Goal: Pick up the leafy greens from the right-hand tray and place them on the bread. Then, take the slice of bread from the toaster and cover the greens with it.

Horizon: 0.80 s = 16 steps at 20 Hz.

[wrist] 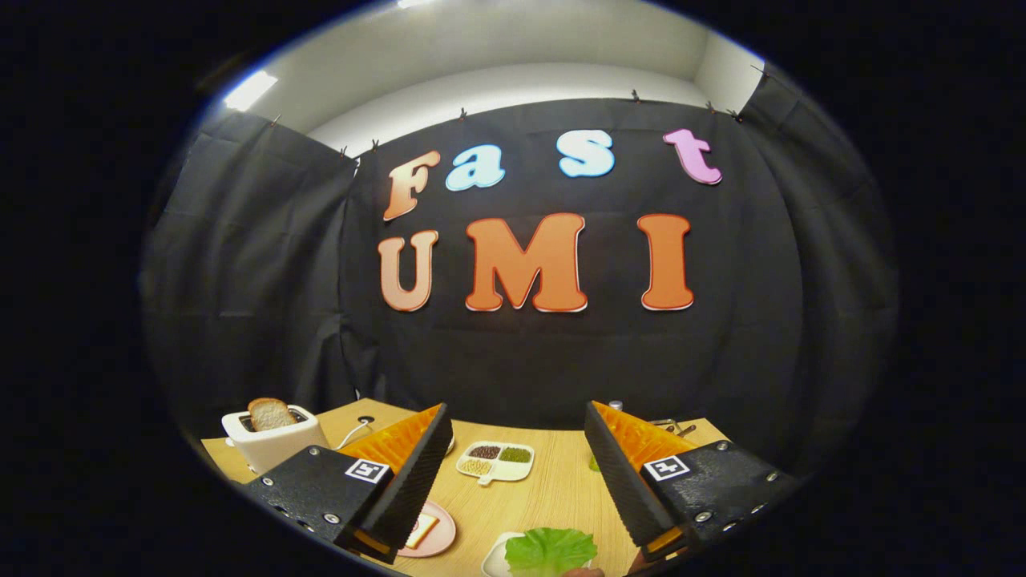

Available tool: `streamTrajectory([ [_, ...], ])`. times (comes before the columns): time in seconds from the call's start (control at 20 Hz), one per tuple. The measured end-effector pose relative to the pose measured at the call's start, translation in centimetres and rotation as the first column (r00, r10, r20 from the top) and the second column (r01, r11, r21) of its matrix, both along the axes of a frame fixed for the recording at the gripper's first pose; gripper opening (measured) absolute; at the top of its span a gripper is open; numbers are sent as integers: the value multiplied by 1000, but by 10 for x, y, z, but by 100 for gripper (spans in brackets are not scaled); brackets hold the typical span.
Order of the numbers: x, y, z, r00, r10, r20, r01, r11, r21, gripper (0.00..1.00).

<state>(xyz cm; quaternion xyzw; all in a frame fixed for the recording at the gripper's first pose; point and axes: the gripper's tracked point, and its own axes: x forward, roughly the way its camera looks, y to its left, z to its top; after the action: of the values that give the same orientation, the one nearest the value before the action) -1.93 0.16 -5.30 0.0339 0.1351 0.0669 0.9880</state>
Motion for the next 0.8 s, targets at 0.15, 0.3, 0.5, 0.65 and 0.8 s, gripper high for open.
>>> streamTrajectory([
  [0.15, -4, 11, -29, 991, 56, -120, -55, 998, 13, 99],
  [0.3, -5, 12, -52, 975, 66, -213, -65, 998, 13, 99],
  [0.5, -8, 17, -78, 949, 86, -303, -104, 994, -44, 99],
  [0.65, -11, 16, -99, 925, 94, -367, -131, 988, -78, 100],
  [0.8, -20, 16, -127, 882, 100, -460, -150, 986, -75, 100],
])
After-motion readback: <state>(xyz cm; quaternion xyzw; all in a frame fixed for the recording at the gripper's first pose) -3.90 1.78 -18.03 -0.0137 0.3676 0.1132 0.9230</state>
